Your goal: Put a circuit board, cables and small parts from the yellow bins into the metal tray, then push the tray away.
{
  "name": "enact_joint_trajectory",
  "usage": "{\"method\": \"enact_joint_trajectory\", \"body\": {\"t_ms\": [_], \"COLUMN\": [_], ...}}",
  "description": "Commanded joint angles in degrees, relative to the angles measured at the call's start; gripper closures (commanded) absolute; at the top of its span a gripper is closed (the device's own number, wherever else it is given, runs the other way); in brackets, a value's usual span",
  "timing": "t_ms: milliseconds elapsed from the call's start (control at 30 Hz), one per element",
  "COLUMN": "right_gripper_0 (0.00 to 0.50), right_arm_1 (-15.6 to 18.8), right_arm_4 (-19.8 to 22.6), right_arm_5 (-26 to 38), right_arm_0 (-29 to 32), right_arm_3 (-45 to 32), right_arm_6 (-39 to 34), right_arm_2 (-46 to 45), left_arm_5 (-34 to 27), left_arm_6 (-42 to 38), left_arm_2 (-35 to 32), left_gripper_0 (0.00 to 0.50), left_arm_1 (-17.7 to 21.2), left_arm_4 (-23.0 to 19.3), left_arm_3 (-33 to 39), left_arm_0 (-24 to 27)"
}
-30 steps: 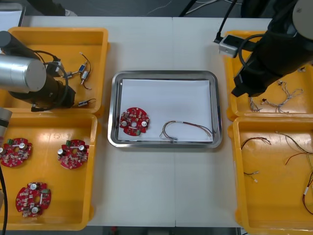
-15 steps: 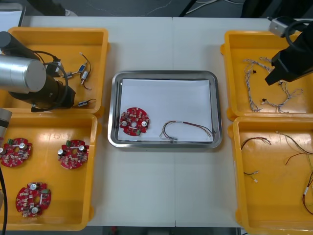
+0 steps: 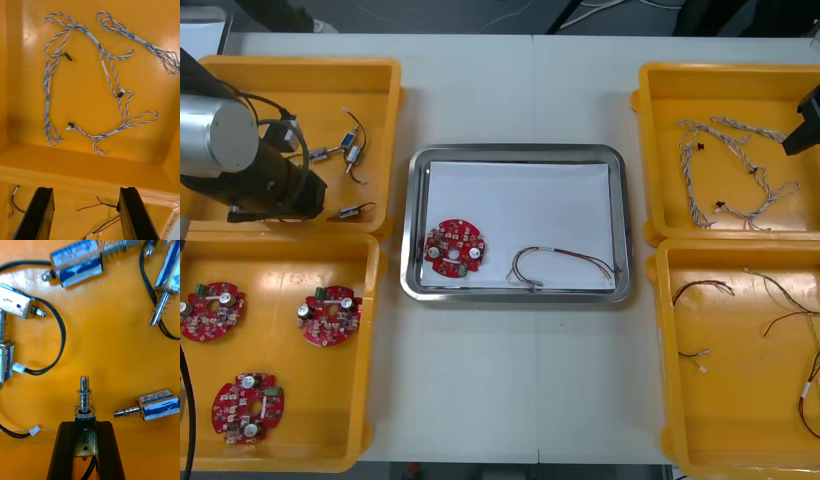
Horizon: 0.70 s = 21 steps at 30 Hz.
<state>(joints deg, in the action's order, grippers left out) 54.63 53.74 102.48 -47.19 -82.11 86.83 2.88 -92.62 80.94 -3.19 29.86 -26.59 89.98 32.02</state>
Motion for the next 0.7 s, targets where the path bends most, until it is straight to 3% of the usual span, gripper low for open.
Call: {"method": "enact_joint_trajectory", "body": {"t_ms": [33, 267, 467, 700], "right_gripper_0": [0.0, 0.0, 0.0, 0.0], "right_arm_1": [3.02, 3.02, 3.02, 2.85], "right_arm_4": [-1.71, -3.47, -3.47, -2.77], "right_arm_5": [-3.95, -8.96, -12.21, -15.2], "right_arm_0": [-2.56, -2.56, -2.56, -2.56], "right_arm_3": [4.06, 8.46, 9.69, 9.69], "right_arm_6": [2.03, 3.87, 5.72, 7.48], "right_arm_2": [-1.56, -1.12, 0.02, 1.86], "left_arm_5": [-0.64, -1.08, -8.72, -16.54], "left_arm_6": [3.96, 3.34, 2.99, 1.67], "left_arm_2": [-1.82, -3.05, -5.86, -6.74], "left_gripper_0": [0.5, 0.5, 0.5, 0.5], "left_arm_1": [1.95, 1.95, 1.86, 1.95], "left_arm_4": [-0.22, -0.83, -2.06, -2.85], "left_arm_3": [1.77, 1.77, 2.74, 7.05], "left_arm_0": [4.19, 6.91, 11.31, 12.71]}}
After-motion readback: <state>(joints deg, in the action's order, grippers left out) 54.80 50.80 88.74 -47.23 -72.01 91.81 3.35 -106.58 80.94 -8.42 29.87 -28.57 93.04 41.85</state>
